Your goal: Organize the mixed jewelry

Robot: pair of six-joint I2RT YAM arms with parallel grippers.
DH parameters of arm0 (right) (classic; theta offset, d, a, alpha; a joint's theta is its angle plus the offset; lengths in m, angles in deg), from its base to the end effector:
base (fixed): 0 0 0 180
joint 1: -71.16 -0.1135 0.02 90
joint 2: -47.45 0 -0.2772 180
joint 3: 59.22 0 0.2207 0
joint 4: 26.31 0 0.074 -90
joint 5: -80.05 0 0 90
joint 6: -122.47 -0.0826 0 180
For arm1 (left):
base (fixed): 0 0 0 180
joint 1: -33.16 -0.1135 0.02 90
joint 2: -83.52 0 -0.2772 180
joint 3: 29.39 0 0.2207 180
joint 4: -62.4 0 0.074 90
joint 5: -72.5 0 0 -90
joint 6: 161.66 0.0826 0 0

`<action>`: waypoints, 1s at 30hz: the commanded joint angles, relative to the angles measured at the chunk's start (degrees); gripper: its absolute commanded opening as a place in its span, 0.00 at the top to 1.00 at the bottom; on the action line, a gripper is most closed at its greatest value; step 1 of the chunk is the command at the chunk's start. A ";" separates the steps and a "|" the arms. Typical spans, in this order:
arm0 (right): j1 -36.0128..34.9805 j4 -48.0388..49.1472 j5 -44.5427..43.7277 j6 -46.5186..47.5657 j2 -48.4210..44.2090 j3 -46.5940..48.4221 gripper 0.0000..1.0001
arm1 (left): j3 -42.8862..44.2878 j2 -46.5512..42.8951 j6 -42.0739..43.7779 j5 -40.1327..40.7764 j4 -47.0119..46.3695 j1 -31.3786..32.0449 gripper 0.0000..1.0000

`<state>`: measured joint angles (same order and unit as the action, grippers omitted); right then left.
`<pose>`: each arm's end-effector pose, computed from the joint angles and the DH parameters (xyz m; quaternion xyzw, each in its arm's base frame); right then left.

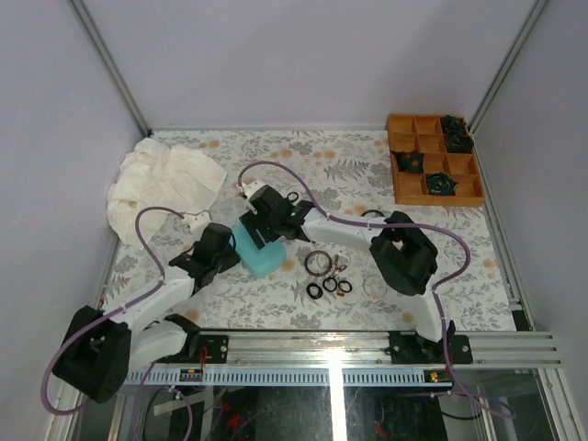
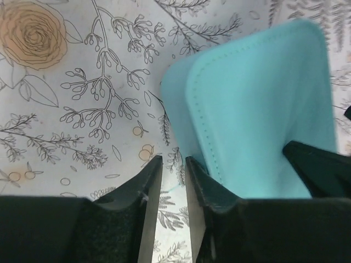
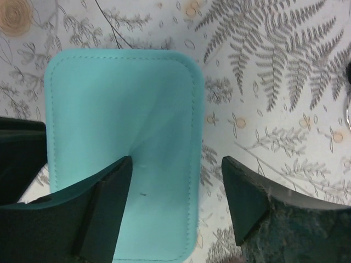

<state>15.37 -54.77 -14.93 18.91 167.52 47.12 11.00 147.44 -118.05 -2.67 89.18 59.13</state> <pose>0.2809 0.4004 0.1960 -0.3126 0.8584 0.1977 0.3555 0.1879 -0.0680 0.1560 -0.2085 0.9102 -0.1007 0.3434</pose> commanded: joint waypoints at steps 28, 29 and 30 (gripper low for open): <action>-4.76 -6.47 -15.31 -9.68 -41.19 -29.13 0.01 | 11.92 -30.33 1.53 -5.33 13.89 1.21 0.14; -4.74 -7.54 -16.66 -10.31 -43.04 -30.19 0.00 | 12.86 -30.92 1.75 -5.32 15.01 1.24 0.04; -4.76 -8.46 -18.28 -10.71 -45.00 -31.27 0.01 | 13.57 -31.78 1.86 -5.29 16.08 1.25 0.00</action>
<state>10.69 -60.93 -25.48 11.65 129.22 18.95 20.58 118.24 -117.68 -7.22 100.65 60.16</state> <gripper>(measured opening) 0.993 0.909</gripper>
